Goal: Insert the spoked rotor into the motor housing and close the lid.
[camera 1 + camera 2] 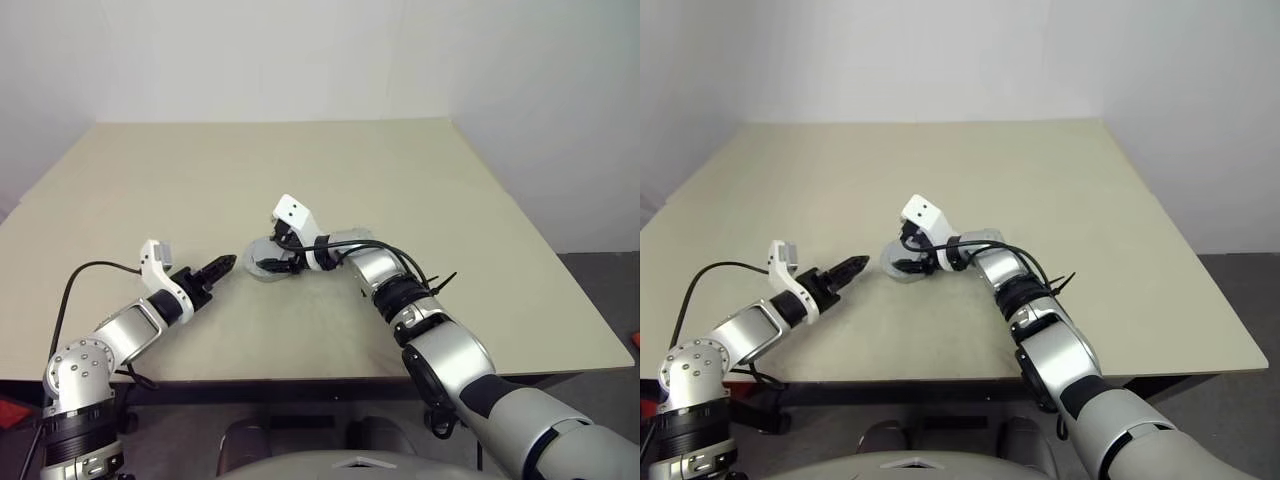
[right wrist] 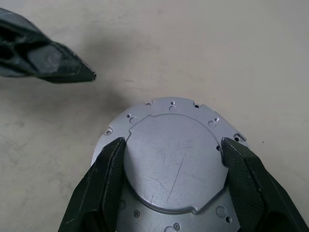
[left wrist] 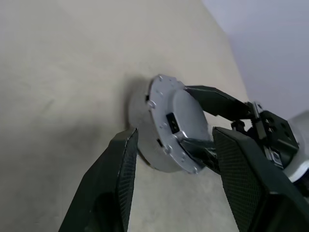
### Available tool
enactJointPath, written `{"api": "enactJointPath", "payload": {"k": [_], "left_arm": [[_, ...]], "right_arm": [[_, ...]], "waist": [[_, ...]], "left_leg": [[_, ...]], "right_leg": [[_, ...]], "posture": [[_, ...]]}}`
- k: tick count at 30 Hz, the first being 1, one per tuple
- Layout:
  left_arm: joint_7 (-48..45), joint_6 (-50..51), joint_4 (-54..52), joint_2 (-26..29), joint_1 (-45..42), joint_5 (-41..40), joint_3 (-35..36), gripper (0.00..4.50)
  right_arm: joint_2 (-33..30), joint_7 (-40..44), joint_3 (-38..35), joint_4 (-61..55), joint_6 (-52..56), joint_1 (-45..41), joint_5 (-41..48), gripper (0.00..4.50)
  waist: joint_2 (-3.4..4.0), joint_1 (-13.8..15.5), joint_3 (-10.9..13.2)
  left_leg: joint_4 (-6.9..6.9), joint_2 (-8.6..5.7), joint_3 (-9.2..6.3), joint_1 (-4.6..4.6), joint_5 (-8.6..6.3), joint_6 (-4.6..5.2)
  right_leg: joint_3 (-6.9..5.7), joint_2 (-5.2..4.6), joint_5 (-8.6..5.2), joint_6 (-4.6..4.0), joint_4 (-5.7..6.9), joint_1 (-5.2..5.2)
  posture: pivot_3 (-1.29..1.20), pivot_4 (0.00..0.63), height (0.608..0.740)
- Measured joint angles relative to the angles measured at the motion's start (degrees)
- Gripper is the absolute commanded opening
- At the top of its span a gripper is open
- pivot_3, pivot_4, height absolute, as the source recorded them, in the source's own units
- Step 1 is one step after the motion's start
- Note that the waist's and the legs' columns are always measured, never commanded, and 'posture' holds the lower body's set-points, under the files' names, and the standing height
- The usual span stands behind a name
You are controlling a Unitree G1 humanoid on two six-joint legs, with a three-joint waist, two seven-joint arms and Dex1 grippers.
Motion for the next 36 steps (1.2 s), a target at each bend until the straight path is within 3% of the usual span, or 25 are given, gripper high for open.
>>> {"api": "enactJointPath", "payload": {"k": [8,22,26,30,33,36], "left_arm": [[0.6,0.0,-1.3,-1.1,0.7,-0.5,-1.1,2.59],[1.2,-0.6,-1.3,-0.7,0.7,-1.6,-1.1,2.59],[2.5,-1.3,-0.6,-2.7,-0.6,-2.1,-1.3,2.59],[4.7,-3.2,4.8,-7.4,-7.4,-2.1,-1.8,2.59],[5.7,-3.9,8.3,-10.0,-11.3,-1.9,-2.7,2.0],[5.9,-4.6,11.7,-11.4,-14.9,-1.3,-3.6,1.02]], "right_arm": [[0.5,-3.7,-0.5,2.6,-0.1,-1.0,0.1,3.06],[-0.2,-2.3,1.0,1.9,-0.3,-1.2,-0.2,3.06],[-0.4,-2.5,1.1,1.9,-0.3,-1.2,-0.3,3.06],[-0.7,-2.9,1.3,1.9,-0.3,-1.3,-0.4,3.06],[-0.6,-2.8,1.4,1.9,-0.4,-1.3,-0.4,3.06],[-0.6,-2.8,1.5,1.8,-0.5,-1.3,-0.4,3.06]], "waist": [[0.05,0.1,0.0],[0.05,0.0,0.0],[0.06,0.1,0.0],[0.07,0.4,0.0],[0.07,0.3,0.0],[0.08,0.2,0.0]], "left_leg": [[-0.01,-0.1,-0.03,0.32,0.0,-0.01],[-0.07,-0.11,-0.05,0.27,0.0,-0.01],[-0.08,-0.12,-0.05,0.27,0.0,0.0],[-0.07,-0.16,-0.05,0.26,0.0,-0.01],[-0.08,-0.16,-0.05,0.25,0.0,-0.01],[-0.15,-0.15,-0.05,0.24,0.0,-0.01]], "right_leg": [[0.01,-0.04,-0.03,0.06,-0.03,0.29],[0.01,-0.03,-0.04,0.07,-0.04,0.27],[0.02,-0.03,-0.05,0.09,-0.07,0.28],[0.02,-0.05,-0.06,0.11,-0.14,0.31],[0.02,-0.05,-0.07,0.13,-0.18,0.31],[0.03,-0.04,-0.07,0.14,-0.17,0.27]], "posture": [[0.0,0.0,0.74],[0.0,0.0,0.74],[0.0,0.0,0.74],[0.0,0.0,0.74],[0.0,0.0,0.74],[0.0,0.0,0.74]]}}
